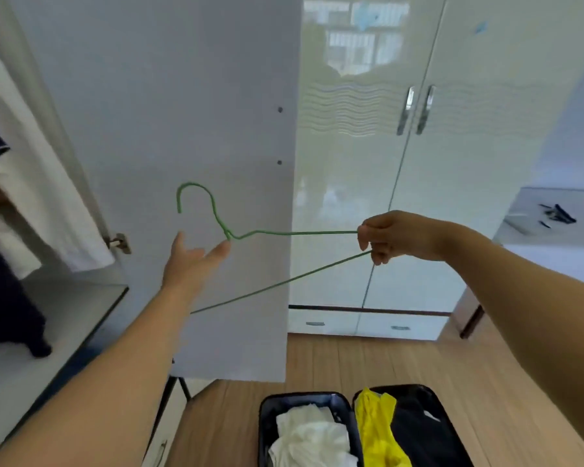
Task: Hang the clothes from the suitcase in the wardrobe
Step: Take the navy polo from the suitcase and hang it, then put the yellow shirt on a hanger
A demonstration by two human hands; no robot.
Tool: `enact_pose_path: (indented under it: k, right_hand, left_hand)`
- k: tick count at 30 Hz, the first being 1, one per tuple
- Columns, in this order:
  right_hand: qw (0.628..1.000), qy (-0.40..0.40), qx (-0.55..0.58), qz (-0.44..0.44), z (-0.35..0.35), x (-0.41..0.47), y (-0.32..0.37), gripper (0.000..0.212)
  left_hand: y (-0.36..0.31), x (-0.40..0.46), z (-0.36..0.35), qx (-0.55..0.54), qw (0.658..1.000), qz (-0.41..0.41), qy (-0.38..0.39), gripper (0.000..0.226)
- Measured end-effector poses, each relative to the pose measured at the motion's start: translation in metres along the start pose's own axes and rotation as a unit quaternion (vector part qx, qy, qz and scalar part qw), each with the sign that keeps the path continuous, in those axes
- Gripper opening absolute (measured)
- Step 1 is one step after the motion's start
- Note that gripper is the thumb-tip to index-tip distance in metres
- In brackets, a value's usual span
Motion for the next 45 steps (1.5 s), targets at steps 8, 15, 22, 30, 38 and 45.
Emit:
enact_pose_path:
  k: [8,15,22,30,38,45]
  right_hand:
    - [0.979,-0.050,-0.153,-0.128,0.015,-0.023,-0.107,0.029]
    - [0.963,-0.149,-0.024,-0.223,-0.021,-0.017,-0.223,0.028]
    - [0.945,-0.208,0.046,-0.250,-0.120,0.030,-0.392,0.008]
    - [0.938,-0.188,0.038,-0.290,-0.280,0.091,-0.598,0.039]
    - [0.922,-0.203,-0.063,-0.324,-0.392,0.115,-0.732,0.040]
    - [0.860,-0.182,-0.211,-0.427,-0.436,0.082,-0.793,0.035]
  left_hand:
    - [0.033,-0.027,-0.132,-0.049,0.993,-0.049,0.100,0.021]
    - [0.129,-0.002,-0.216,-0.027,0.971,0.114,0.210,0.024]
    - [0.276,0.017,-0.317,0.051,0.985,0.068,0.150,0.014]
    - [0.498,0.070,-0.375,0.190,0.975,0.104,0.045,0.012]
    - [0.658,0.086,-0.401,0.341,0.930,0.125,0.061,0.033]
    - [0.721,0.080,-0.416,0.375,0.921,0.093,0.049,0.036]
Point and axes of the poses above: each hand's wrist, its own x-axis towards the middle knuckle, its own z-axis out of the back of the hand, y = z × x, the point moved 2 cm from there along x, towards the middle knuckle, and after that the axes turned 2 degrees about -x, right-handed, at the moved point
